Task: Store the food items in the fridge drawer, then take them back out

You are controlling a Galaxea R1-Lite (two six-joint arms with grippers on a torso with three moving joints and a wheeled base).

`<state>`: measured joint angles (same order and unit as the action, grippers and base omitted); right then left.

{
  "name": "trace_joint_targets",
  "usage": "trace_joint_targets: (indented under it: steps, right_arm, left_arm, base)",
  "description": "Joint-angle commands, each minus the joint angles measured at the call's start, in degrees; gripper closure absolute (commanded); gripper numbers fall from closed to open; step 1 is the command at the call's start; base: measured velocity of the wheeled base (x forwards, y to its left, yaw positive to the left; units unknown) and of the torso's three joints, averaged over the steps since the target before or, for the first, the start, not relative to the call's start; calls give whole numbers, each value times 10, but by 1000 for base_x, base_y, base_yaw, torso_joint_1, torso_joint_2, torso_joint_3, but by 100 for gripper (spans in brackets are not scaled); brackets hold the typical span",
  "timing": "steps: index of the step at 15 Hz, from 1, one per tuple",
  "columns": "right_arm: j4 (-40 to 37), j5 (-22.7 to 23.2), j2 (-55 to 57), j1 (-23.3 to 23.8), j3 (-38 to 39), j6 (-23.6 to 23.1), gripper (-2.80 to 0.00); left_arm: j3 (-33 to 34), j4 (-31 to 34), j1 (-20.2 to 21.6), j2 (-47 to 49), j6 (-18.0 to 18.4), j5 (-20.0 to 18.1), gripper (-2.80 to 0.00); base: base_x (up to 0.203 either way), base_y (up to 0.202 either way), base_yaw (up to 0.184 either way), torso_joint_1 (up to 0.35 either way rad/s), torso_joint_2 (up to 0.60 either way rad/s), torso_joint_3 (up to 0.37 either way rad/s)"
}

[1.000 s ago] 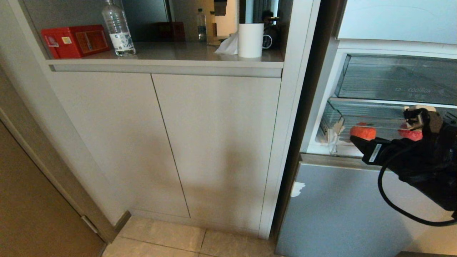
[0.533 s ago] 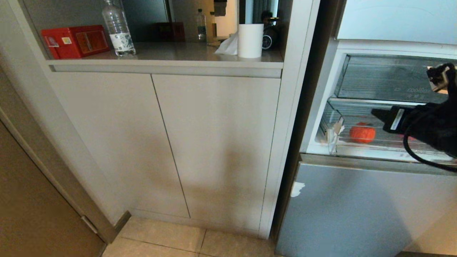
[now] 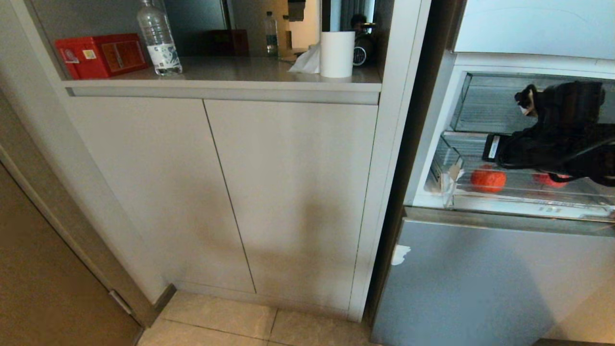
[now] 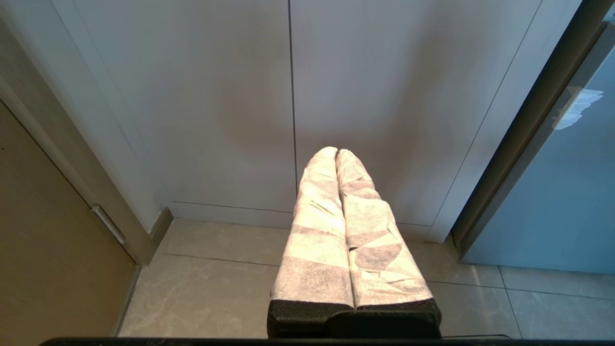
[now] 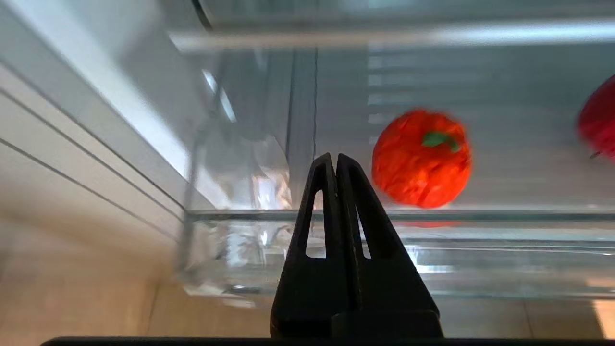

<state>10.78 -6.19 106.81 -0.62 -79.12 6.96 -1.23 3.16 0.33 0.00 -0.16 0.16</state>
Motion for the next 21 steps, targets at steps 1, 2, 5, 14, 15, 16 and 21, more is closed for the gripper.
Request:
trace_joint_targets:
  steps: [1, 2, 5, 14, 15, 16, 21]
  right_arm:
    - [-58, 0, 40, 2, -42, 1, 0]
    - [-102, 0, 37, 2, -61, 1, 0]
    - [-193, 0, 21, 2, -110, 3, 0]
    - [-550, 59, -41, 30, -296, 45, 0]
    - [-551, 58, -31, 33, -290, 44, 0]
    - [-550, 58, -27, 42, -281, 44, 0]
    - [-551, 58, 4, 54, -275, 41, 0]
  left_arm:
    - [0, 0, 0, 0, 0, 0, 0]
    - [0, 0, 0, 0, 0, 0, 0]
    - [0, 0, 0, 0, 0, 0, 0]
    - [0, 0, 0, 0, 0, 0, 0]
    - [0, 0, 0, 0, 0, 0, 0]
    - [0, 0, 0, 0, 0, 0, 0]
    - [0, 0, 0, 0, 0, 0, 0]
  base:
    - [0, 0, 0, 0, 0, 0]
    - [0, 0, 0, 0, 0, 0]
    - [0, 0, 0, 0, 0, 0]
    - [0, 0, 0, 0, 0, 0]
    - [0, 0, 0, 0, 0, 0]
    - [0, 0, 0, 0, 0, 0]
    - [0, 0, 0, 0, 0, 0]
